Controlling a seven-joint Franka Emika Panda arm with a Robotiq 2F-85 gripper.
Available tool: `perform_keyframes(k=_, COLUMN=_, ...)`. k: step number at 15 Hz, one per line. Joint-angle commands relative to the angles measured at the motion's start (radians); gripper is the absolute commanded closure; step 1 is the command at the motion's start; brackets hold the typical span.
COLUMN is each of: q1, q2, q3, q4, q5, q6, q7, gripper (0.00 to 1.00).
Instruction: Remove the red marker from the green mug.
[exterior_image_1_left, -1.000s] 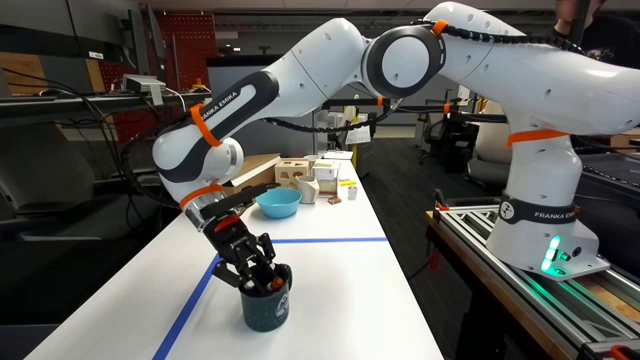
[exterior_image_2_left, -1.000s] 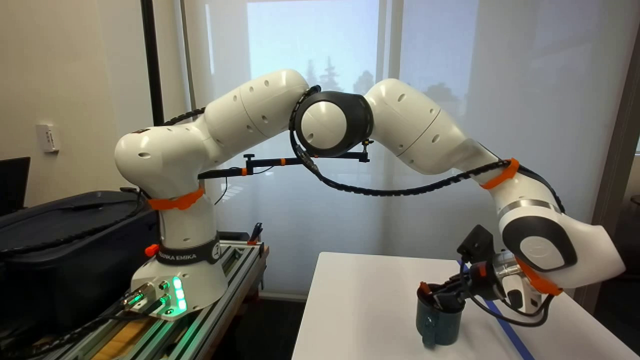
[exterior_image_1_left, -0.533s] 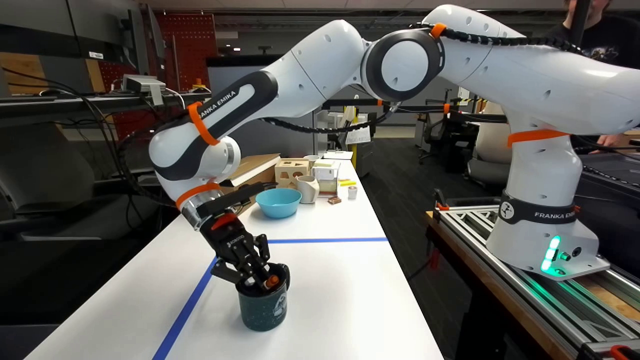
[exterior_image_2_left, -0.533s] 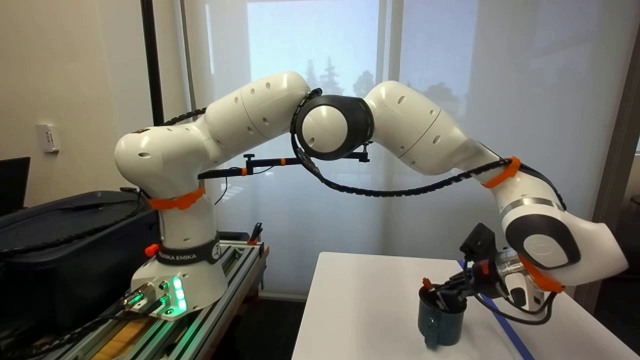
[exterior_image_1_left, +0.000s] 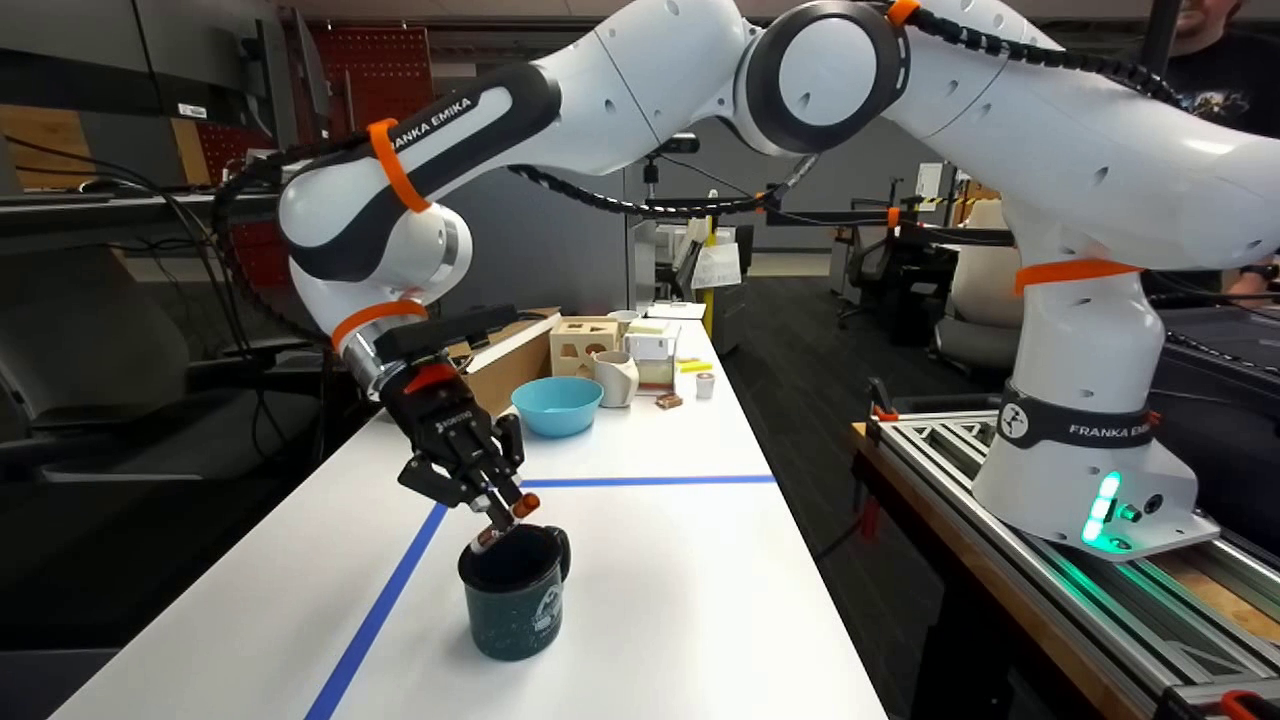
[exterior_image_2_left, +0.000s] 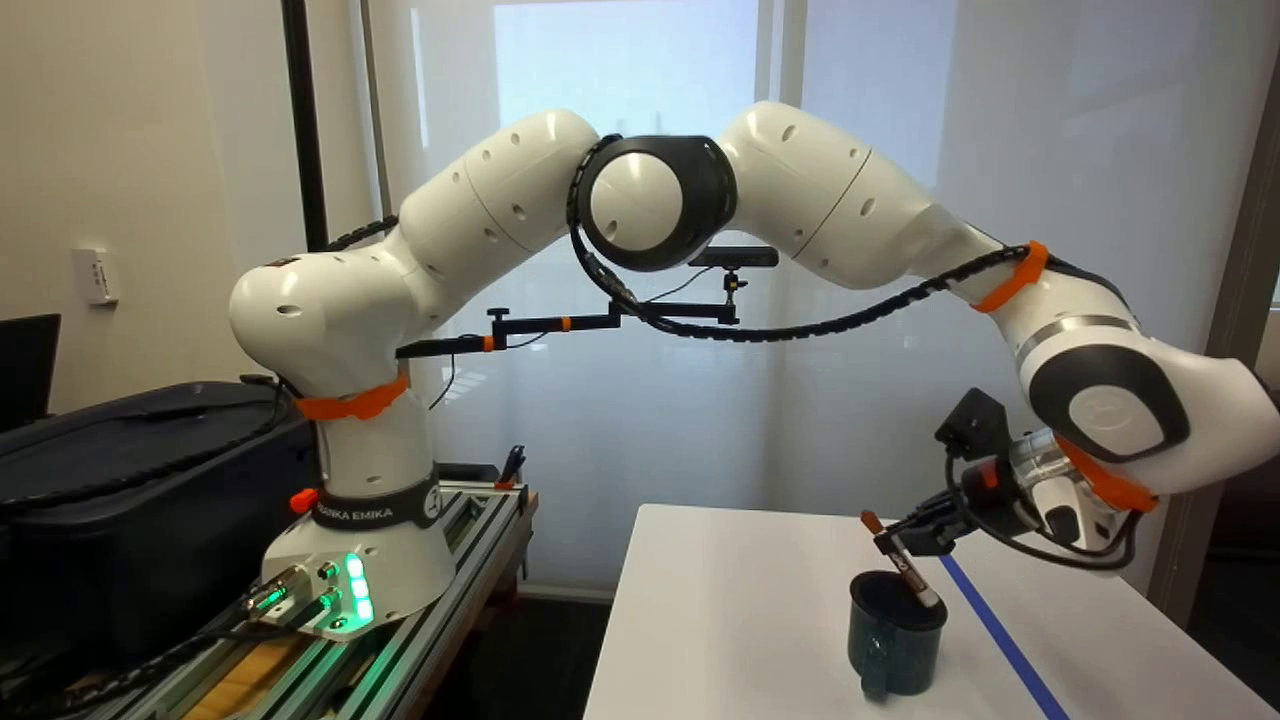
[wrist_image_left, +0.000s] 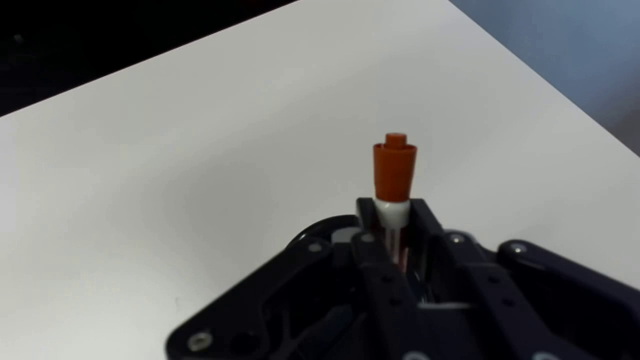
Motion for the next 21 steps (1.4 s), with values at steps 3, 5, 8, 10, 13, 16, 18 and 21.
perform_keyframes(k=3, q1=0.013, q2=-0.189, q3=-0.045, q4=-0.214, q5=-0.049, q6=0.06, q7=-0.03, gripper=0.95)
perform_keyframes(k=5, q1=0.016, q2=-0.224, q3=-0.073, q4=-0.269, q5=-0.087, q6=0.136, q7=-0.04, gripper=0.95)
perform_keyframes(k=8, q1=0.008, q2=-0.249, q3=-0.104, q4=-0.345, q5=-0.129, q6=0.263, q7=-0.031, gripper=0.95)
perform_keyframes(k=10, q1=0.0, q2=-0.252, q3=-0.116, q4=-0.399, q5=-0.134, q6=0.366, q7=-0.03, gripper=0.95)
perform_keyframes(k=13, q1=-0.011, q2=-0.235, q3=-0.124, q4=-0.459, q5=-0.129, q6=0.505, q7=-0.032, gripper=0.95)
perform_keyframes(k=16, q1=-0.024, q2=-0.208, q3=-0.126, q4=-0.505, q5=-0.12, q6=0.653, q7=-0.039, gripper=0.95)
perform_keyframes(k=18, q1=-0.025, q2=-0.193, q3=-0.125, q4=-0.535, q5=-0.12, q6=0.755, q7=-0.039, gripper=0.95)
perform_keyframes(k=21, q1=-0.025, q2=-0.19, q3=-0.12, q4=-0.575, q5=-0.12, q6=0.852, q7=-0.041, gripper=0.54)
